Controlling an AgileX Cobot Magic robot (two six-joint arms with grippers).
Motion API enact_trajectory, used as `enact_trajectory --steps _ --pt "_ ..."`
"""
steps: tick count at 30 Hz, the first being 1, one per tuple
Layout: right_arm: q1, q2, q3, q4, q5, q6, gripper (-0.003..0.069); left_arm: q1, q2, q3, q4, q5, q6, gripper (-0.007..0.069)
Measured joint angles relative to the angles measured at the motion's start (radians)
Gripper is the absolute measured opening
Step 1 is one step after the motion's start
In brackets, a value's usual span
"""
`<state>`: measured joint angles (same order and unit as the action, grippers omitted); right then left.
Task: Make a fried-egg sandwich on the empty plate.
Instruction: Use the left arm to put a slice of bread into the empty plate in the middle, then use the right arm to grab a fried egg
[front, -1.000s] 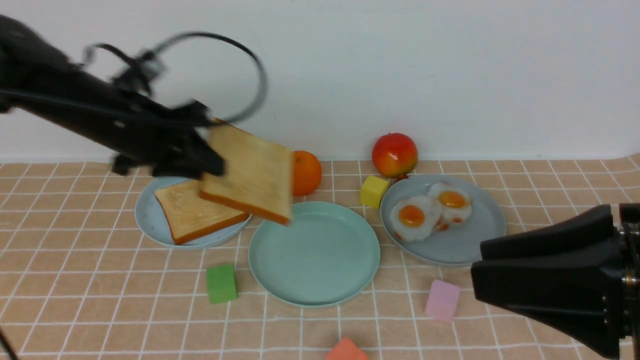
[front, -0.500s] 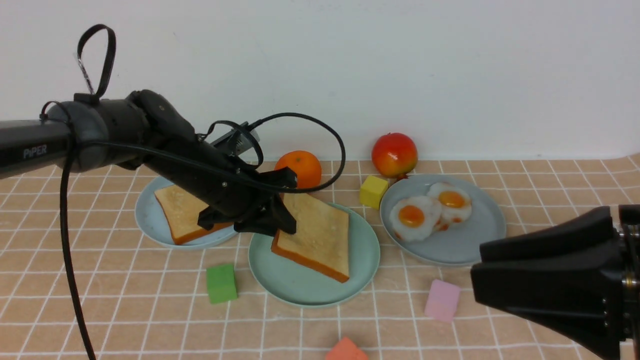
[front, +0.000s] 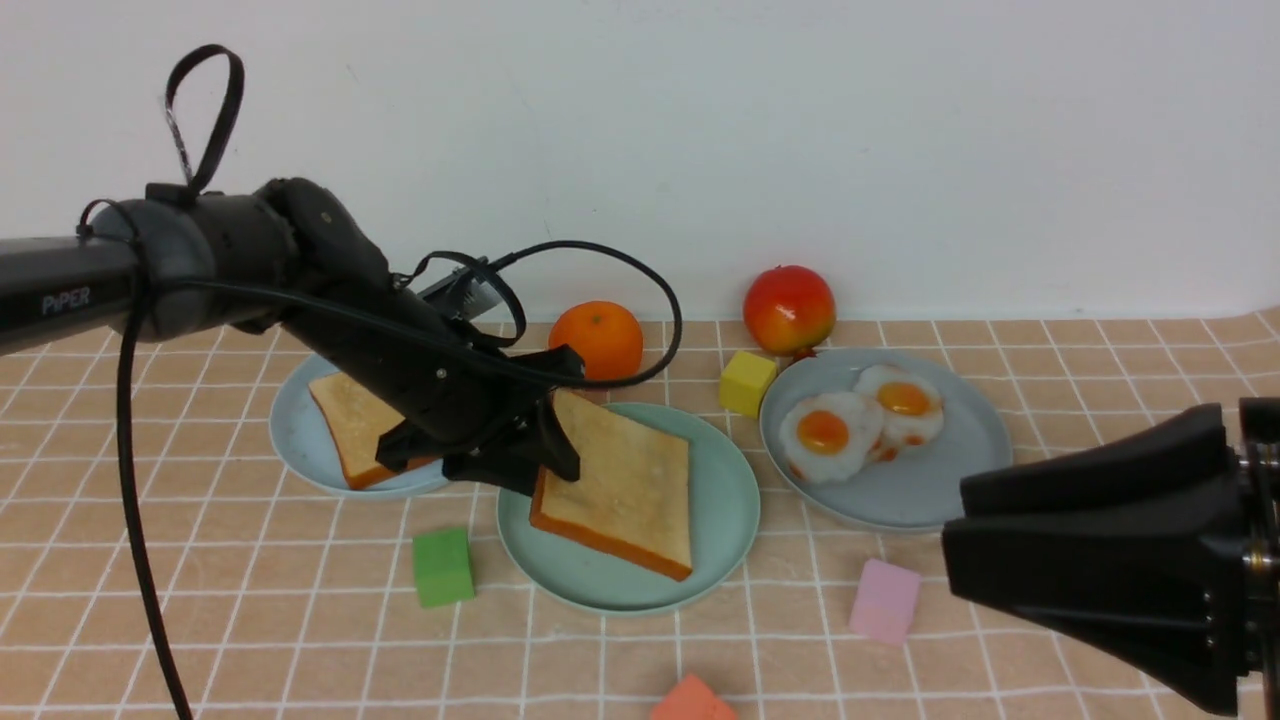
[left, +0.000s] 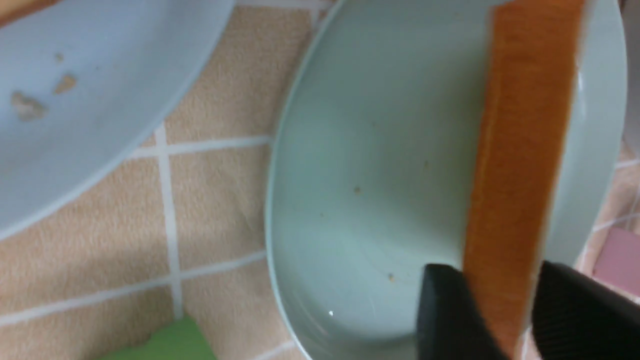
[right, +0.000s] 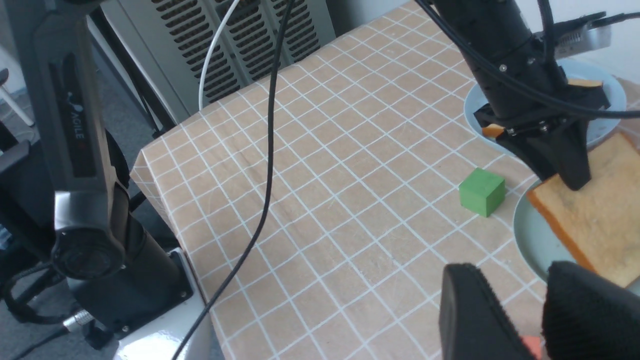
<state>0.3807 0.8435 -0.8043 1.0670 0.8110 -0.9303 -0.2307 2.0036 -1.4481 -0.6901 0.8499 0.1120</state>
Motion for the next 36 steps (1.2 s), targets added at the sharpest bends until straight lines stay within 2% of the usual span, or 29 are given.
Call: enact_trajectory --steps 5,8,13,16,20,24,25,27,30,32,34,36 --pt "0.000 0.000 0.000 0.019 -0.005 -0.030 0.0239 0.000 -0.051 -0.017 0.029 0.039 -0.005 0.0462" --pt "0.000 0.000 0.000 0.026 -0.024 -0.036 0.0239 0.013 -0.088 -0.042 0.075 0.108 -0.011 0.0518" --pt "0.000 0.000 0.000 0.025 -0.156 0.016 0.0241 0.072 -0.171 -0.129 0.136 0.275 -0.014 0.0539" --pt "0.000 0.014 0.000 -0.025 -0.285 0.124 0.0243 0.085 -0.243 -0.157 0.139 0.345 0.007 0.0524" --pt "-0.005 0.098 -0.013 -0.205 -0.401 0.298 0.0258 0.031 -0.392 -0.127 0.147 0.368 0.045 0.0454" --pt "-0.072 0.246 -0.104 -0.398 -0.284 0.528 0.0297 -0.075 -0.536 -0.056 0.195 0.379 0.085 0.0338" --pt "-0.083 0.263 -0.110 -0.420 -0.268 0.540 0.0299 -0.081 -0.543 -0.052 0.198 0.379 0.087 0.0330" --pt "-0.161 0.362 -0.198 -0.537 -0.187 0.696 0.0330 -0.144 -0.638 0.022 0.241 0.350 0.097 0.0223" --pt "-0.255 0.475 -0.278 -0.586 -0.153 0.838 0.0364 -0.196 -0.727 0.124 0.268 0.265 0.103 0.0102" --pt "-0.300 0.537 -0.311 -0.581 -0.137 0.881 0.0378 -0.215 -0.778 0.204 0.270 0.207 0.112 0.0030" --pt "-0.327 0.629 -0.341 -0.545 -0.127 0.876 0.0387 -0.234 -0.836 0.309 0.252 0.119 0.151 -0.0013" --pt "-0.331 0.688 -0.353 -0.504 -0.126 0.837 0.0390 -0.241 -0.870 0.375 0.219 0.076 0.190 -0.0013"
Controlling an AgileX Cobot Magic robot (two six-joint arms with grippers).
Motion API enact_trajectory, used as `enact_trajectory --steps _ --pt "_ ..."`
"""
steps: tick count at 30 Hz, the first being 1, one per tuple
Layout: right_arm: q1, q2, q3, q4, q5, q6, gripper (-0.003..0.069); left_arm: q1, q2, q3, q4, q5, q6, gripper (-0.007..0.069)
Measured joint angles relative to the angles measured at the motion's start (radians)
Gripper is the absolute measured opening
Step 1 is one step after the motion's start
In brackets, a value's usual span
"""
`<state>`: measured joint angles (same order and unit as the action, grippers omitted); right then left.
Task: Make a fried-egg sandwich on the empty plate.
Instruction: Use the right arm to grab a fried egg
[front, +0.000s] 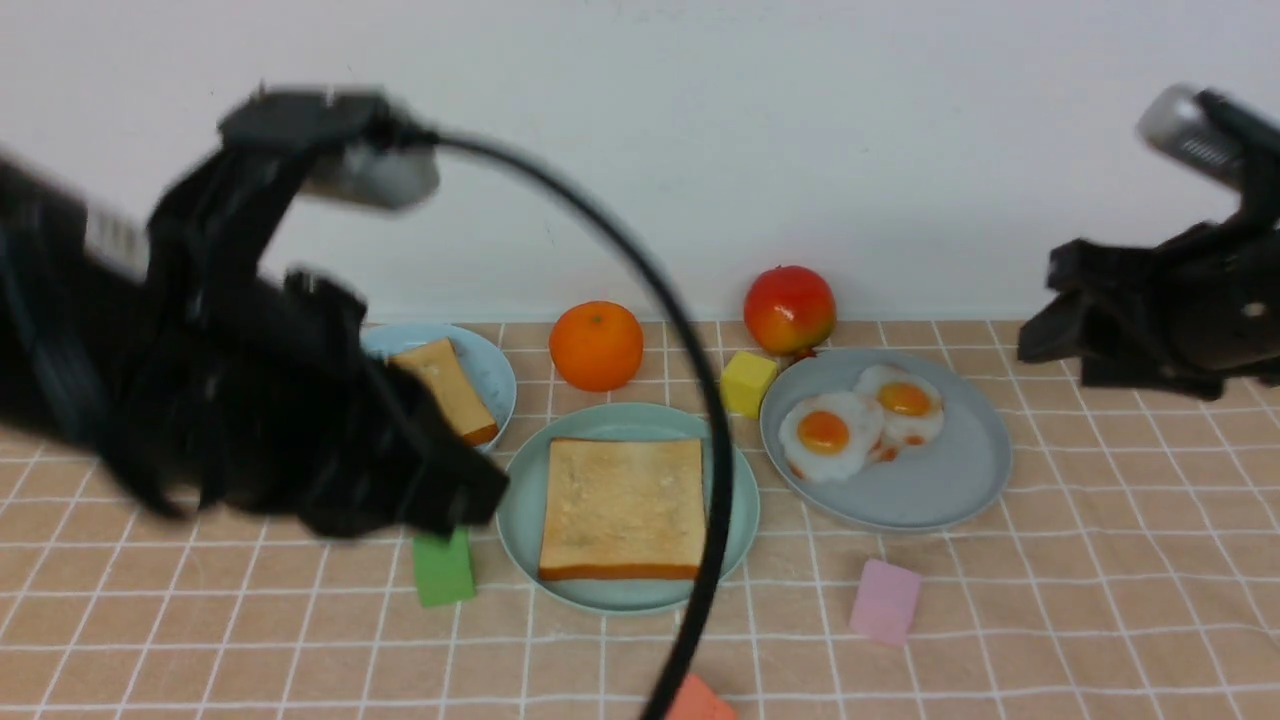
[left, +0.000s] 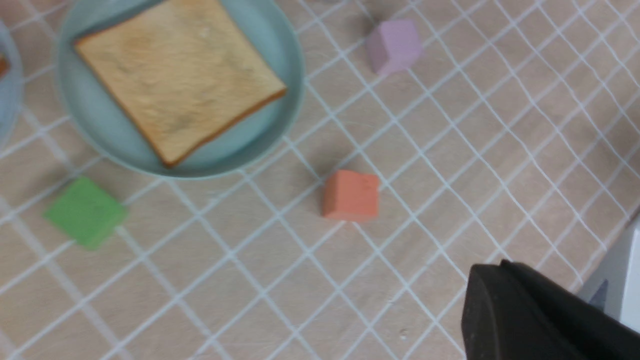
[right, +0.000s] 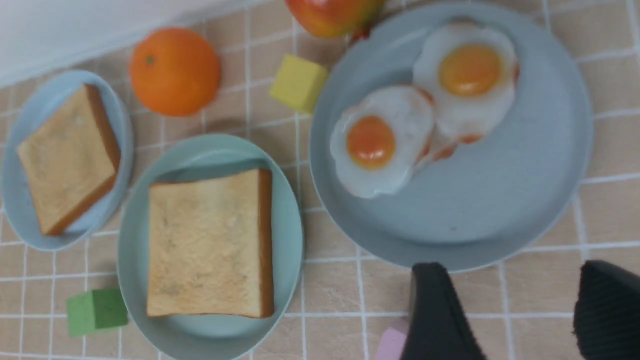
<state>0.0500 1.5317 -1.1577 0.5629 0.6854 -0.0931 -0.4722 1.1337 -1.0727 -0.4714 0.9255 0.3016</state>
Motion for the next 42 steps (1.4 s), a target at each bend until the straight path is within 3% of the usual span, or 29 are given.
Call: enact_trajectory --steps 5,9,18,32,39,41,42 --pt "0.000 0.170 -0.055 0.153 -0.022 -0.183 0.0392 -0.004 -0.079 0.158 -0.144 -0.103 0.146 -0.0013" --pt "-0.001 0.299 -0.145 0.244 -0.035 -0.296 0.0392 -0.004 -0.085 0.179 -0.189 -0.115 0.178 -0.0013" --pt "-0.001 0.530 -0.388 0.260 0.088 -0.502 0.0392 -0.004 -0.085 0.179 -0.205 -0.122 0.181 -0.0013" --pt "-0.001 0.636 -0.445 0.239 0.069 -0.526 0.0391 -0.004 -0.086 0.180 -0.207 -0.068 0.182 -0.0013" --pt "-0.001 0.670 -0.450 0.268 0.060 -0.529 0.0289 -0.004 -0.086 0.180 -0.207 -0.060 0.182 -0.0013" --pt "-0.001 0.675 -0.451 0.270 0.053 -0.529 0.0183 -0.004 -0.086 0.180 -0.207 -0.056 0.182 -0.0013" --pt "-0.002 0.675 -0.451 0.270 0.054 -0.529 0.0165 -0.004 -0.086 0.180 -0.207 -0.055 0.181 -0.0013"
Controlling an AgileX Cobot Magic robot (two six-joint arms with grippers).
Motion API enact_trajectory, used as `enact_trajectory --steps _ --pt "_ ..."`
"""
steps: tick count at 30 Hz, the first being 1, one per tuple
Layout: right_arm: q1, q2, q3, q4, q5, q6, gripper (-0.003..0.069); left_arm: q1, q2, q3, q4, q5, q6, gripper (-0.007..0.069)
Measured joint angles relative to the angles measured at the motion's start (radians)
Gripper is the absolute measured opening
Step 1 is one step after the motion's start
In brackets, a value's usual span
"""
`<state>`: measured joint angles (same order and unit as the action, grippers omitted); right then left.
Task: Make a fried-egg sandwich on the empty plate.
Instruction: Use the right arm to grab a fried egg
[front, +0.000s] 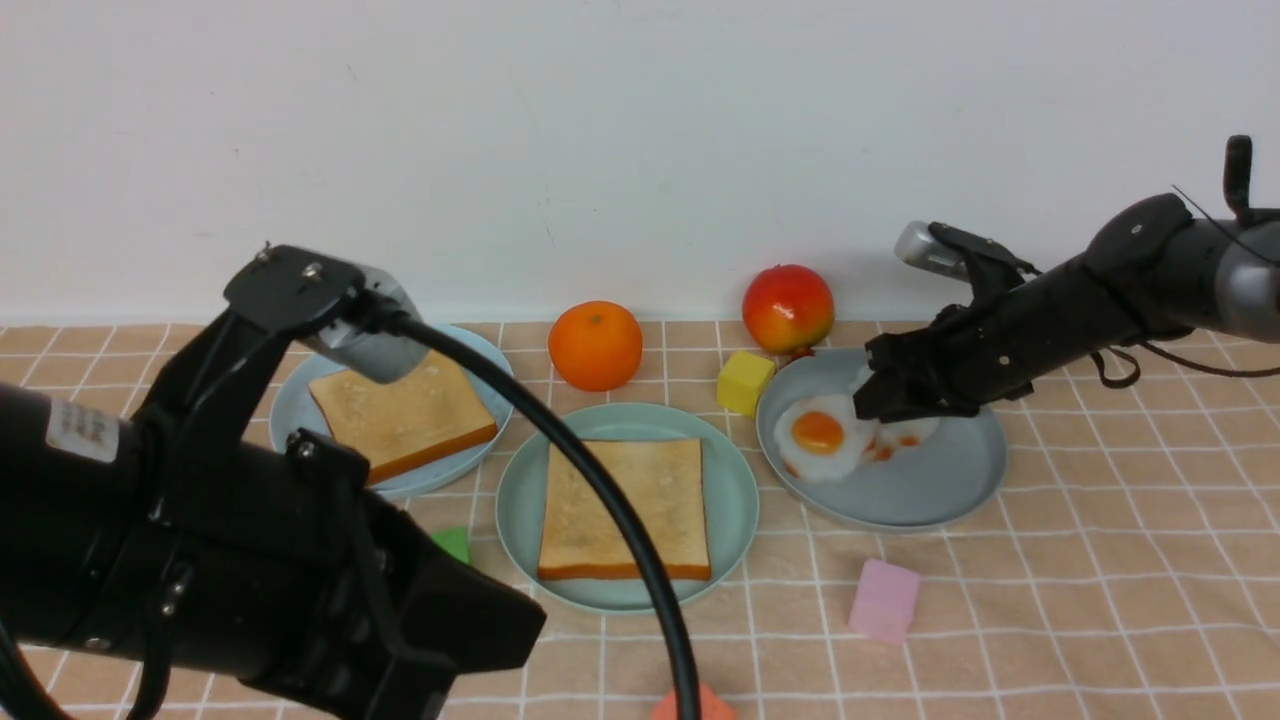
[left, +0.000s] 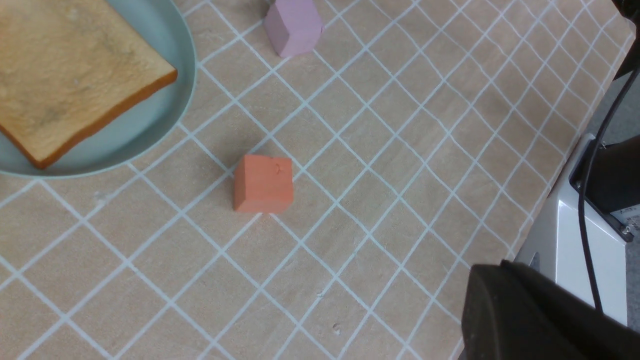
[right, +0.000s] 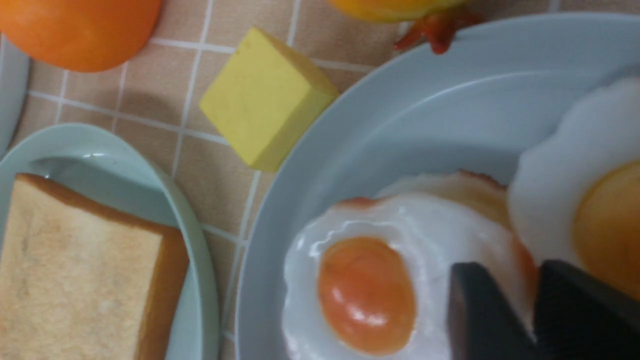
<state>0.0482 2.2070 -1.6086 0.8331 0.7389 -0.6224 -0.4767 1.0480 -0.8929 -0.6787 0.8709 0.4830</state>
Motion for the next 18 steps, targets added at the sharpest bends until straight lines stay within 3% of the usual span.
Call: enact_trajectory --steps 2,4,18 --pt "-0.007 0.001 0.000 0.000 -0.003 0.013 0.0047 0.000 0.000 0.000 0.000 0.012 -0.013 -0.0013" --pt "-0.013 0.002 0.000 0.007 0.004 0.031 0.0006 0.000 0.000 0.000 0.001 0.021 -0.020 -0.0011" --pt "-0.076 -0.090 0.002 -0.010 0.092 0.044 -0.0012 0.000 0.000 0.000 0.011 0.044 -0.028 -0.0003"
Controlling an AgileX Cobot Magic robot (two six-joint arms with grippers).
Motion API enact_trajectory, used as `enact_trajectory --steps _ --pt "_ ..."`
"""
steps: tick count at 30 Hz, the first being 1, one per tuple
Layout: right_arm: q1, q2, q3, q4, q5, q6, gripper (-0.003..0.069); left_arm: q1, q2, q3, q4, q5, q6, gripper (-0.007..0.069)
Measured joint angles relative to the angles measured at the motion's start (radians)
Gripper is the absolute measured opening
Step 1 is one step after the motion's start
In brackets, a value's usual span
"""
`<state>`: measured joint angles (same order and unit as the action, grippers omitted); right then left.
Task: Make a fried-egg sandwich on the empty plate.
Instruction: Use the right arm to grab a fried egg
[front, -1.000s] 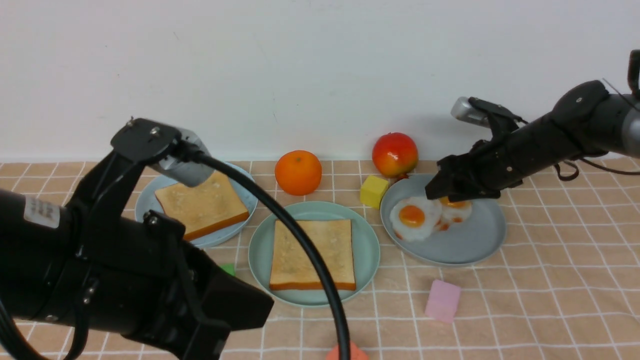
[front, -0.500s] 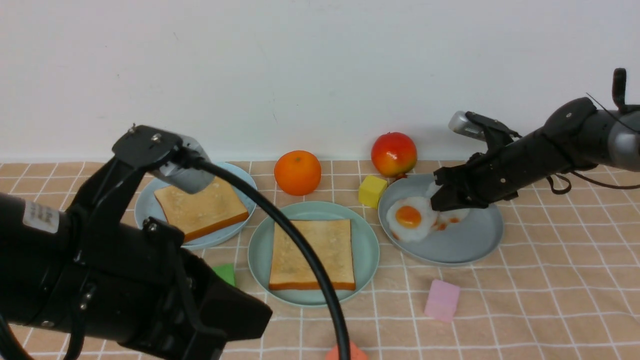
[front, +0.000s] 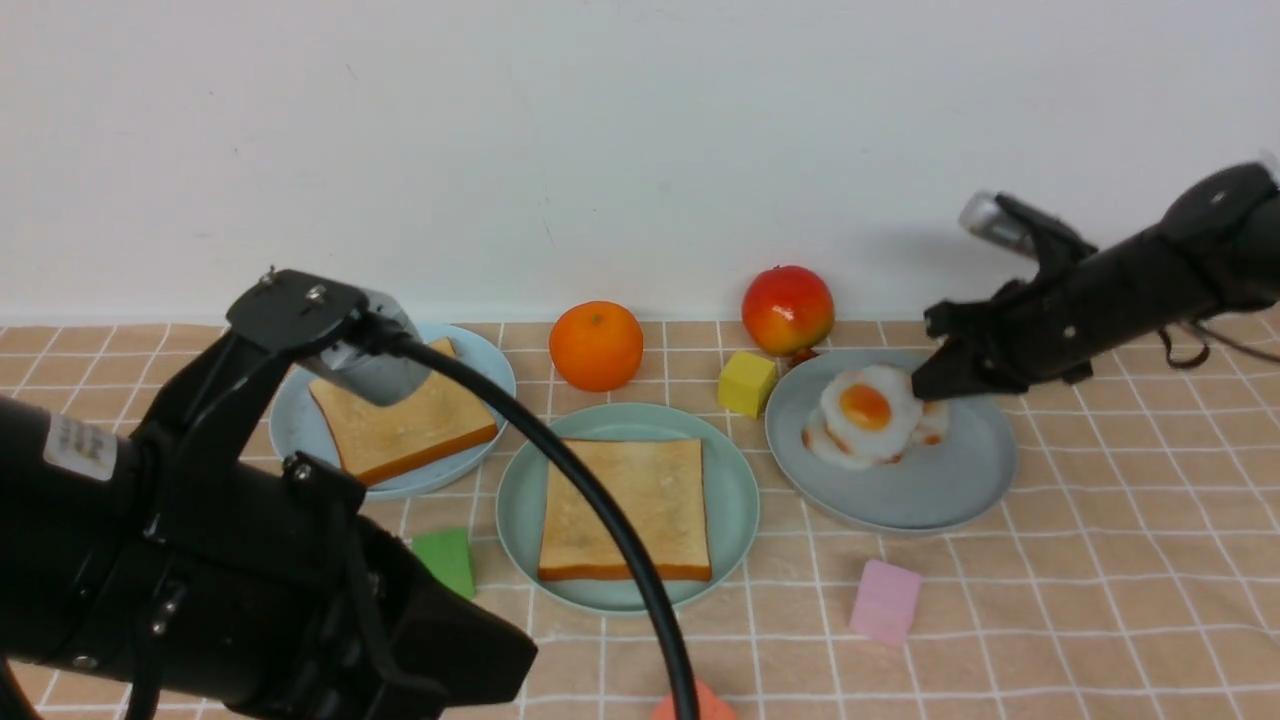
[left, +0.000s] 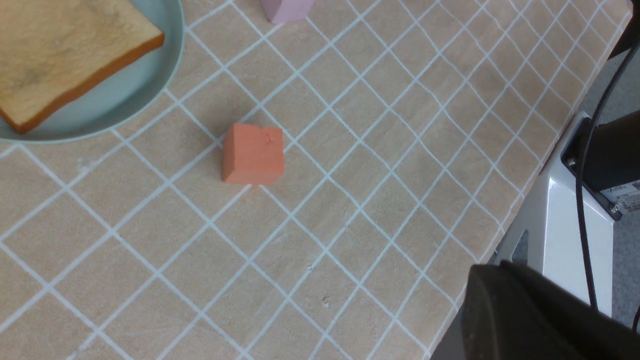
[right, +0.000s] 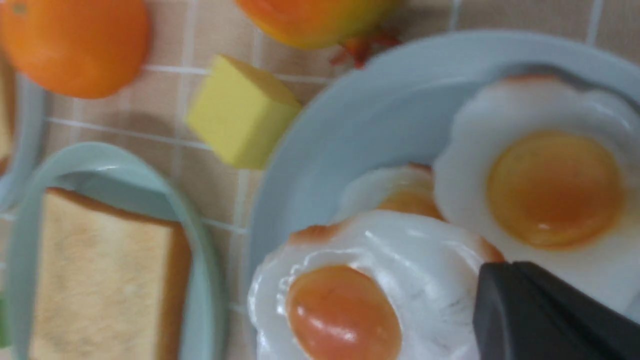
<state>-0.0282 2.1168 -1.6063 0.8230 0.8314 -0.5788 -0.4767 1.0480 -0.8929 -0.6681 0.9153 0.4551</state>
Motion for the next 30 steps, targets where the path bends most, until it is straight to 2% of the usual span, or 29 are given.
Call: enact_trajectory --steps 6,10,15,19,21,24,26,28,30 --pt "0.027 -0.075 0.000 0.005 0.037 -0.006 -0.0013 0.000 0.000 0.000 0.041 -0.002 0.000 -0.0002" --pt "0.103 -0.088 0.000 0.030 0.061 -0.007 -0.0013 0.000 0.000 0.000 0.120 -0.020 -0.028 0.0001" --pt "0.252 -0.078 0.001 0.031 0.018 -0.004 -0.0013 0.000 0.000 0.000 0.275 -0.024 -0.156 0.0004" --pt "0.284 -0.073 0.001 -0.033 -0.026 0.087 -0.0006 0.000 0.000 0.000 0.334 0.009 -0.216 0.0004" --pt "0.268 -0.081 0.001 -0.188 -0.037 0.229 0.0020 0.000 0.000 0.000 0.349 0.046 -0.228 0.0004" --pt "0.237 -0.093 -0.003 -0.418 -0.007 0.481 0.0116 0.000 0.000 0.000 0.350 0.063 -0.232 0.0004" --pt "0.228 -0.093 -0.006 -0.473 0.005 0.584 0.0169 0.000 0.000 0.000 0.350 0.062 -0.233 0.0004" --pt "0.213 -0.090 -0.006 -0.559 0.017 0.733 0.0274 0.000 0.000 0.000 0.349 0.050 -0.233 0.0006" --pt "0.210 -0.079 -0.006 -0.579 0.009 0.806 0.0361 0.000 0.000 0.000 0.348 0.036 -0.233 0.0006"
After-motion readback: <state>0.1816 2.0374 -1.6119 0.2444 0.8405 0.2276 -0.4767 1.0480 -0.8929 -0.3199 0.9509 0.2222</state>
